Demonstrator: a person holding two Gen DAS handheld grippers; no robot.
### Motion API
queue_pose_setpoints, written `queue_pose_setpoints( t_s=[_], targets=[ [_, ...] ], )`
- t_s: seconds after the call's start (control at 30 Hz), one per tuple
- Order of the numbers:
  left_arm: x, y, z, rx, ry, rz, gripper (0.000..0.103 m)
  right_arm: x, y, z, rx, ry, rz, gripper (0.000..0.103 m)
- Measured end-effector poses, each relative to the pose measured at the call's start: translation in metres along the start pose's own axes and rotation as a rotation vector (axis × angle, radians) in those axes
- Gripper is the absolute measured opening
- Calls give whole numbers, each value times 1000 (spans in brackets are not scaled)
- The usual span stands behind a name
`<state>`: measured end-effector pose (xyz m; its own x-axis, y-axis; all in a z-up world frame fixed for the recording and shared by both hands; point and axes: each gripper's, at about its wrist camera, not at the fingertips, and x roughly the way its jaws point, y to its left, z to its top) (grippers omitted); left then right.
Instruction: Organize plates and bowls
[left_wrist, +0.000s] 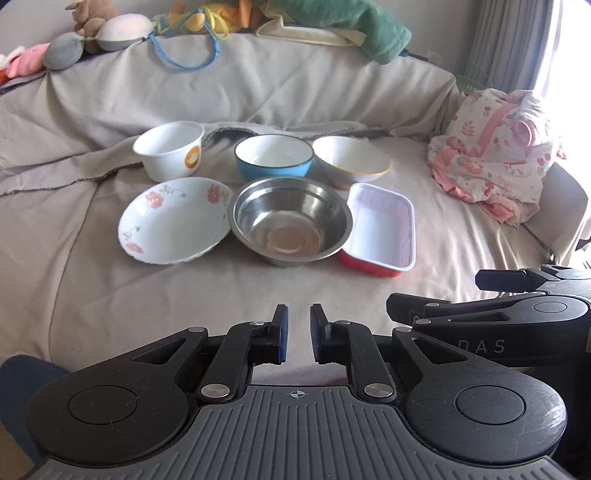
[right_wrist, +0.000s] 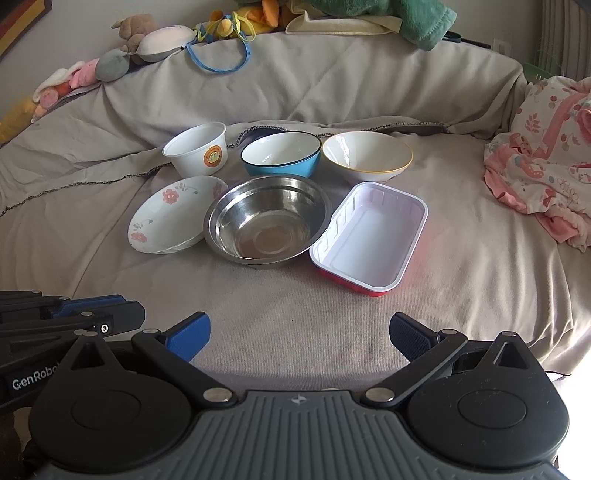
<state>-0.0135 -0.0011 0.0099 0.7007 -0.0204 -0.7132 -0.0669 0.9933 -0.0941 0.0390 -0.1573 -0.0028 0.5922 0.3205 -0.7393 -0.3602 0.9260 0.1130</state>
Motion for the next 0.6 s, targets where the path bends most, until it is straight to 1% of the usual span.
queue_pose_setpoints(
  t_s=[0.3, 0.43, 0.6],
  targets=[
    [0, 0, 0, 0, 0, -1, 16, 1, -1, 0, 7, 4, 6, 103],
    [0, 0, -1, 0, 0, 0, 16, -3, 0, 0, 4, -37, 9, 103],
    [0, 0, -1, 0, 0, 0, 16, -3, 0, -1, 6, -39, 11, 103]
  ],
)
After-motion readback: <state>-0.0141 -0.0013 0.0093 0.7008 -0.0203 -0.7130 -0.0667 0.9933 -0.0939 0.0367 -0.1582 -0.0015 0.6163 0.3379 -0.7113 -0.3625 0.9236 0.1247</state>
